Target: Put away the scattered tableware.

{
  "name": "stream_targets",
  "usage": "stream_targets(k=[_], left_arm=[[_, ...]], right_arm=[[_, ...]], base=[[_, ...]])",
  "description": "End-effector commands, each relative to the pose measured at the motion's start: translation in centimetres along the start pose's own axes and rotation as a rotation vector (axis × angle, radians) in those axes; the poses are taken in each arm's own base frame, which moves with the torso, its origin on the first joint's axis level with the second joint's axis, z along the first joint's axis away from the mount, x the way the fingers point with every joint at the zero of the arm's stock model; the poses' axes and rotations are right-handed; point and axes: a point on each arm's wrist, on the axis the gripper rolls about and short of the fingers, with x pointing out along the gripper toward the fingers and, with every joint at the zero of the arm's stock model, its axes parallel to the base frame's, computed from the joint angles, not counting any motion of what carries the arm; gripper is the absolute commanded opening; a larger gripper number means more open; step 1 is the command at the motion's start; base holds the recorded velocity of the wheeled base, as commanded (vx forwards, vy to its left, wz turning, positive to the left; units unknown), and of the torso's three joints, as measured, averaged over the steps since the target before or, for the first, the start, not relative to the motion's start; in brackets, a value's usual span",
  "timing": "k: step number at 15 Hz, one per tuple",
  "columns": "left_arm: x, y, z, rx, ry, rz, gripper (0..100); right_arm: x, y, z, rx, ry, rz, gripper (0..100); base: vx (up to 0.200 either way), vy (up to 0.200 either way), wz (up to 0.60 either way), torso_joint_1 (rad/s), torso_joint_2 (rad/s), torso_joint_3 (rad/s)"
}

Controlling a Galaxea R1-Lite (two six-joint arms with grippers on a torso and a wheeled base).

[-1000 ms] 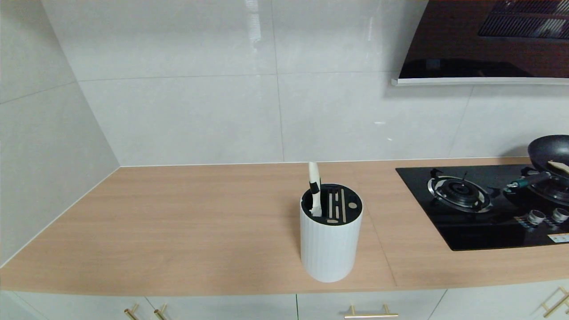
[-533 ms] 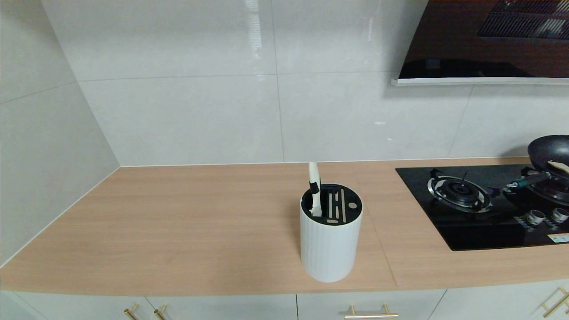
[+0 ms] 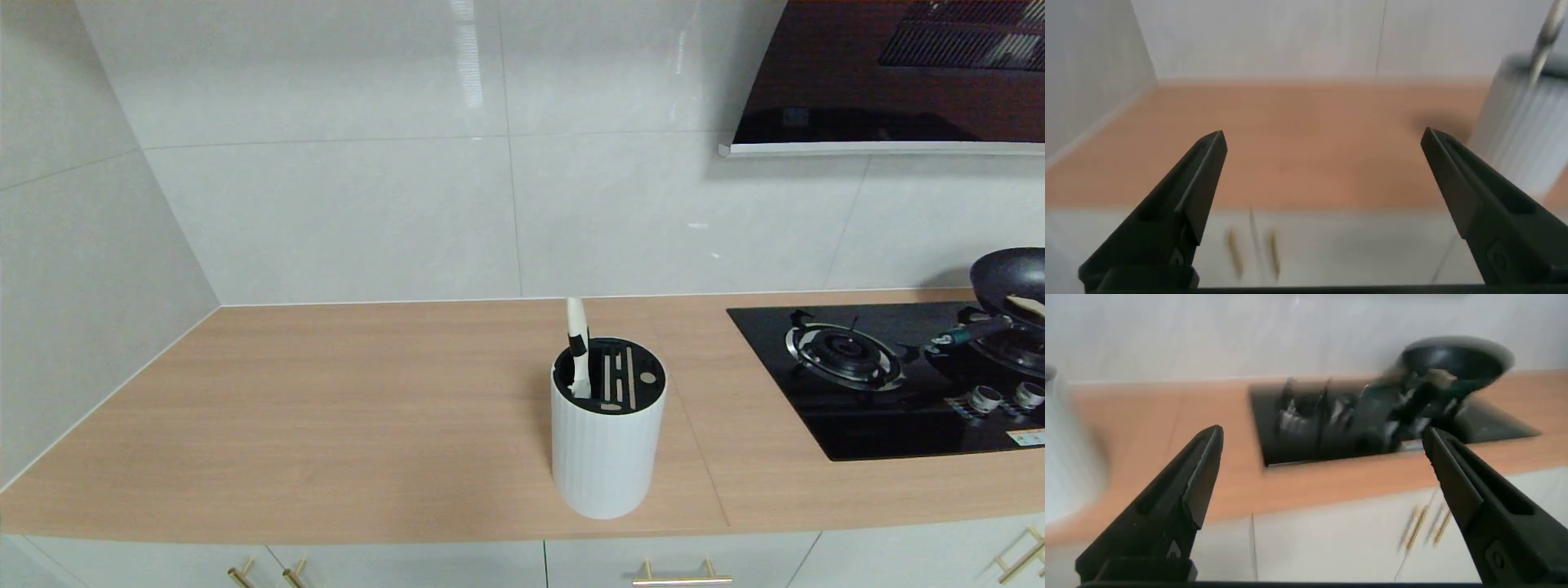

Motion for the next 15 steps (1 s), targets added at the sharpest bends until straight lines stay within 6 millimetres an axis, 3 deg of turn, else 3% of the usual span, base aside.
stream_targets(k=[1, 3, 7, 10, 15], left_arm=[[0.05, -0.02, 0.08, 0.014, -0.014, -0.011, 100], [0.04, -0.03, 0.14, 0.003, -0.017, -0.018, 100], [0.04, -0.03, 0.16, -0.006, -0.019, -0.017, 100], [0.04, -0.03, 0.16, -0.011, -0.019, -0.017, 100], [0.04, -0.03, 0.16, -0.011, -0.019, -0.017, 100]], right_arm=[[0.03, 0.05, -0.02, 0.008, 0.000, 0.025, 100], [-0.06, 0.43, -0.11, 0.058, 0.012, 0.196, 100], [-0.08, 0.51, -0.12, 0.010, 0.005, 0.230, 100], [0.00, 0.27, -0.50, 0.157, 0.045, 0.099, 100], [-0.03, 0.52, -0.54, 0.114, 0.046, 0.212, 100]], base=[[0.000, 0.000, 0.00, 0.000, 0.00, 0.000], [0.000, 0.000, 0.00, 0.000, 0.00, 0.000], [0.000, 0.000, 0.00, 0.000, 0.00, 0.000], [0.000, 0.000, 0.00, 0.000, 0.00, 0.000], [0.000, 0.000, 0.00, 0.000, 0.00, 0.000]])
